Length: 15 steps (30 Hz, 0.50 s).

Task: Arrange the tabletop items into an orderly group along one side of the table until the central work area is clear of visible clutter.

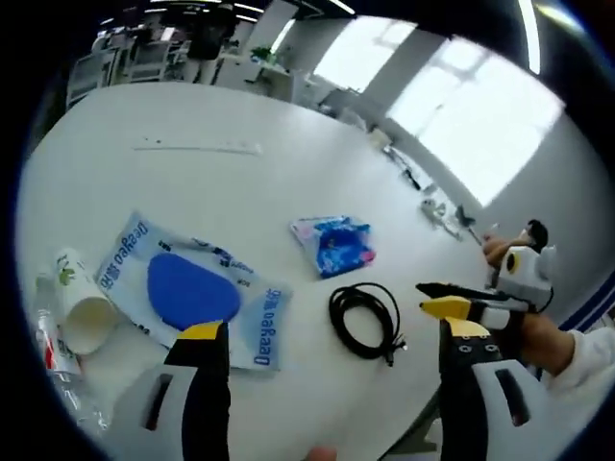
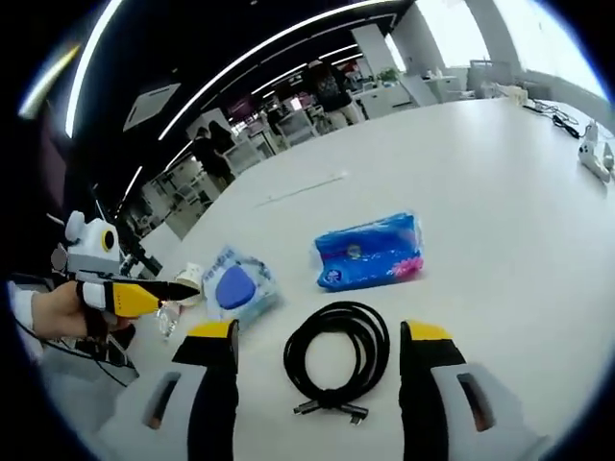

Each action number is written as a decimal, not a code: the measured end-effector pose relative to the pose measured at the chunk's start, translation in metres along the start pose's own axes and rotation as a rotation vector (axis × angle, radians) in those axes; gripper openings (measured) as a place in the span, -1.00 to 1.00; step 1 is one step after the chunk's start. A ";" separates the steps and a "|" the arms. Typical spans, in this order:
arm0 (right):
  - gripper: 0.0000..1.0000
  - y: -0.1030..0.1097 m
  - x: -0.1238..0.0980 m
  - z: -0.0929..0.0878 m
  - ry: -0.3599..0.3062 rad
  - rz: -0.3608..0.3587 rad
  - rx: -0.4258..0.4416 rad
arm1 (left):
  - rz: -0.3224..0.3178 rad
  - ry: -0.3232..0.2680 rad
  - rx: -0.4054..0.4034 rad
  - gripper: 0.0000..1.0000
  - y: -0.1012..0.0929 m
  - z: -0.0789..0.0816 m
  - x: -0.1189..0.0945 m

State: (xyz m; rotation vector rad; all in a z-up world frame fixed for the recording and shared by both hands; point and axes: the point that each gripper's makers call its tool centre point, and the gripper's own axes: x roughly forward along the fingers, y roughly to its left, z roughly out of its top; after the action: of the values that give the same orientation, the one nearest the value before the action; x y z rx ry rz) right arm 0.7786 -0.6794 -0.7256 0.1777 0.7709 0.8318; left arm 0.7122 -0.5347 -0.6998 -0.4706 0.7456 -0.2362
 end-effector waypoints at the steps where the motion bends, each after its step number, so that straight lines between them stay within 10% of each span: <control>1: 0.34 0.001 -0.001 0.001 -0.003 0.002 0.002 | -0.009 0.001 0.009 0.81 -0.001 0.000 -0.003; 15: 0.44 0.018 -0.019 -0.003 0.004 -0.021 0.012 | -0.027 0.002 0.034 0.81 0.024 0.001 -0.035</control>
State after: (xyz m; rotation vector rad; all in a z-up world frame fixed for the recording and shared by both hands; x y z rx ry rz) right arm 0.7580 -0.6817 -0.7096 0.1787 0.7800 0.8080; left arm 0.6884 -0.5009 -0.6899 -0.4487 0.7369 -0.2742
